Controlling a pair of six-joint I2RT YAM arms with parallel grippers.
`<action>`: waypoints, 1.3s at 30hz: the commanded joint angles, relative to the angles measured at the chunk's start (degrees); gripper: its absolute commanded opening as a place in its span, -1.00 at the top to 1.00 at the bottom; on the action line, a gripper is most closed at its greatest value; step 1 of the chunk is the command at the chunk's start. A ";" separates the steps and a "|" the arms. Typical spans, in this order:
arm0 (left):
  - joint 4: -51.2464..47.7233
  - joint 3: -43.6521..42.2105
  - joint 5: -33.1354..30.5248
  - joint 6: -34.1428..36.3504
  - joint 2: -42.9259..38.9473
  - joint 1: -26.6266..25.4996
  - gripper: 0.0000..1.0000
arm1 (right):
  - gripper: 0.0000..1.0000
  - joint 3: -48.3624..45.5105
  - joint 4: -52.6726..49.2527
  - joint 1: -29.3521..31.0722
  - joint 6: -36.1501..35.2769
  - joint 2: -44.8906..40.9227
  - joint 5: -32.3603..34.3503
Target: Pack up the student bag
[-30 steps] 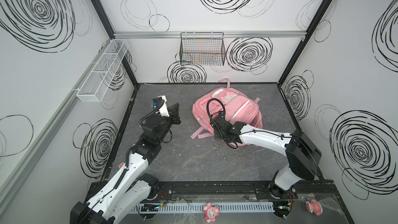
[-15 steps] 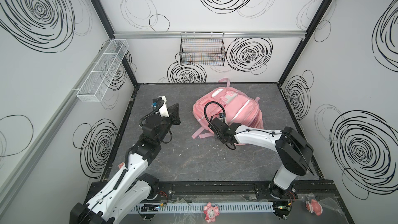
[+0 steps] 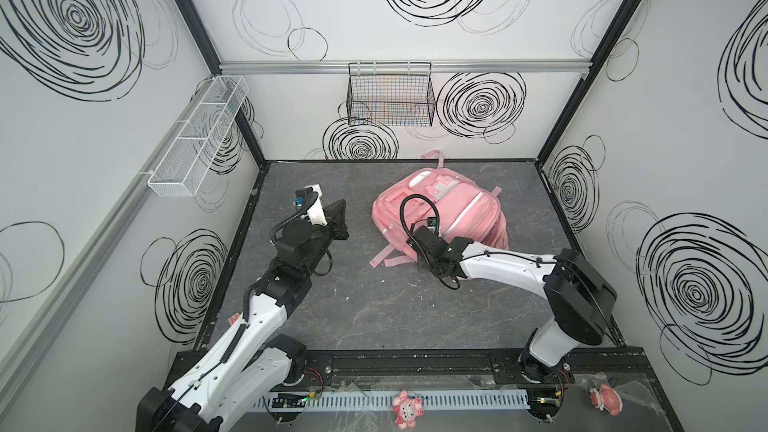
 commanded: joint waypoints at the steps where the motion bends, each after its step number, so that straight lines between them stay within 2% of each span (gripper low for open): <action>1: 2.32 0.56 0.00 0.28 0.69 0.14 0.76 | 1.00 -1.33 -2.91 -0.60 -1.27 -4.23 -2.65; 4: 0.74 2.05 0.47 1.79 1.70 -0.44 0.72 | 1.00 -2.40 -1.81 -1.44 -3.71 -8.01 -6.53; 6: 0.32 3.00 2.47 6.90 2.06 -1.52 0.57 | 1.00 -2.78 -1.73 -2.17 -5.31 -10.35 -9.09; 11: -0.50 4.05 7.80 27.44 0.98 -8.40 0.14 | 1.00 -3.86 -0.10 -4.58 -11.75 -15.99 -17.69; 14: -1.94 4.84 11.40 40.42 2.10 -13.26 -0.24 | 1.00 -4.81 2.04 -6.29 -15.10 -18.95 -24.17; 17: -5.50 8.22 14.97 52.11 7.54 -17.24 -0.34 | 1.00 -6.25 4.41 -7.75 -17.92 -21.08 -29.34; 20: -10.11 12.48 24.05 60.72 15.01 -18.67 -0.37 | 1.00 -8.44 7.24 -9.98 -20.01 -22.84 -37.12; 24: -9.88 16.22 31.63 64.60 23.70 -19.62 -0.37 | 1.00 -11.90 11.03 -13.56 -21.74 -25.10 -45.32; 29: -16.02 20.77 37.07 71.80 32.85 -20.24 -0.35 | 1.00 -15.66 15.01 -15.82 -23.37 -28.32 -50.59; 34: -21.03 25.13 37.99 74.44 40.39 -20.33 -0.34 | 1.00 -18.67 18.40 -16.58 -25.28 -32.32 -55.02; 39: -19.07 26.33 35.33 73.60 44.75 -20.50 -0.29 | 1.00 -20.35 21.41 -16.63 -26.28 -35.19 -59.27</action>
